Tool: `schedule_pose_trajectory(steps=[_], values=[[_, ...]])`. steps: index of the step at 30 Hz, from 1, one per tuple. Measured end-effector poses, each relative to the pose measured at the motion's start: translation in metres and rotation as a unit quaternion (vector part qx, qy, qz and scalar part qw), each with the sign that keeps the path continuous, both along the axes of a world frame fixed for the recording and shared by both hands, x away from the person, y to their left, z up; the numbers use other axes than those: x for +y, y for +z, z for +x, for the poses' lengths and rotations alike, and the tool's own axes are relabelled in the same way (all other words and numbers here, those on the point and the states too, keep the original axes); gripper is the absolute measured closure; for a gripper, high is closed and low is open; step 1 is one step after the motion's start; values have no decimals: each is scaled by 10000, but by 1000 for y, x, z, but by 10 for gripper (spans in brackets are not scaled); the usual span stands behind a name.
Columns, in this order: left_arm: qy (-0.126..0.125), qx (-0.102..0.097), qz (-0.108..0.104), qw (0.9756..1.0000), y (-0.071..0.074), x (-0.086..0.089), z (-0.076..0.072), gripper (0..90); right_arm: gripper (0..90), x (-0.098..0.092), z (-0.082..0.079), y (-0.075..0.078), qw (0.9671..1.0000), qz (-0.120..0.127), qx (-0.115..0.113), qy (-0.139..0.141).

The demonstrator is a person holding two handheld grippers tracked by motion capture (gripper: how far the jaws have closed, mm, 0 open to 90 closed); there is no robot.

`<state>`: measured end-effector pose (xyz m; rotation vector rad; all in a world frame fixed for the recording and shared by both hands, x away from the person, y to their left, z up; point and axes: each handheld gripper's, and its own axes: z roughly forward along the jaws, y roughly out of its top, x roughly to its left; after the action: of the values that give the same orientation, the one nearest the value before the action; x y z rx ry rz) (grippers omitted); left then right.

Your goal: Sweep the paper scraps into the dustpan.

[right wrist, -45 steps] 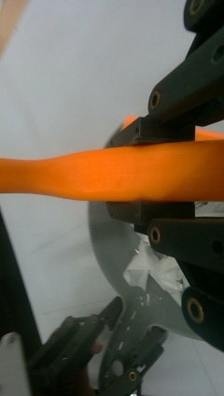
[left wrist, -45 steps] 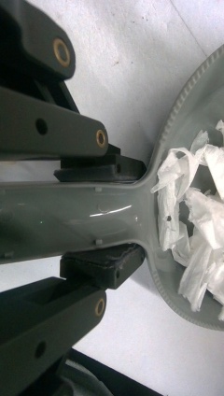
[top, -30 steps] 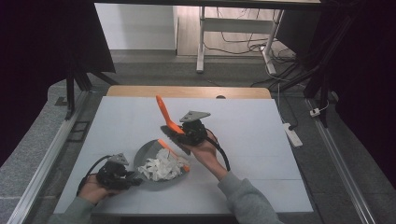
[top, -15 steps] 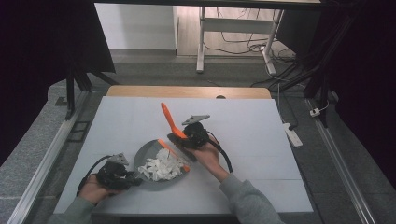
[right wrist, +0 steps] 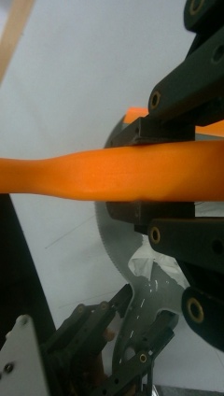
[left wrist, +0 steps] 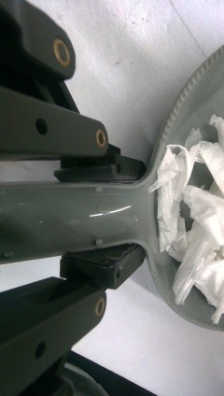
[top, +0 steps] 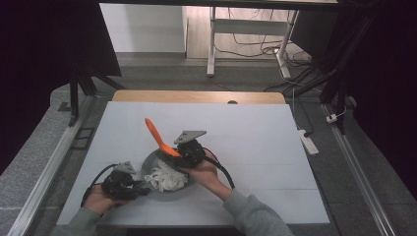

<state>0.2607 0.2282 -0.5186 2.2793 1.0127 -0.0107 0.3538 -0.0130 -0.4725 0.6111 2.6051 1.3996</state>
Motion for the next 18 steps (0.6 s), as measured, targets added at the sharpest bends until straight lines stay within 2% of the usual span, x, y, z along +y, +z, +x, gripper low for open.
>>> schedule_pose_trajectory(steps=[8, 18], values=[[48, -135, -54, 9999, 1, 2, 0, 615, 698, -15, 8, 8, 9995, 166, -65, -278], [174, -289, -191, 9992, 4, 6, -1, 615, 699, -38, 16, 31, 9963, 600, -159, -597]])
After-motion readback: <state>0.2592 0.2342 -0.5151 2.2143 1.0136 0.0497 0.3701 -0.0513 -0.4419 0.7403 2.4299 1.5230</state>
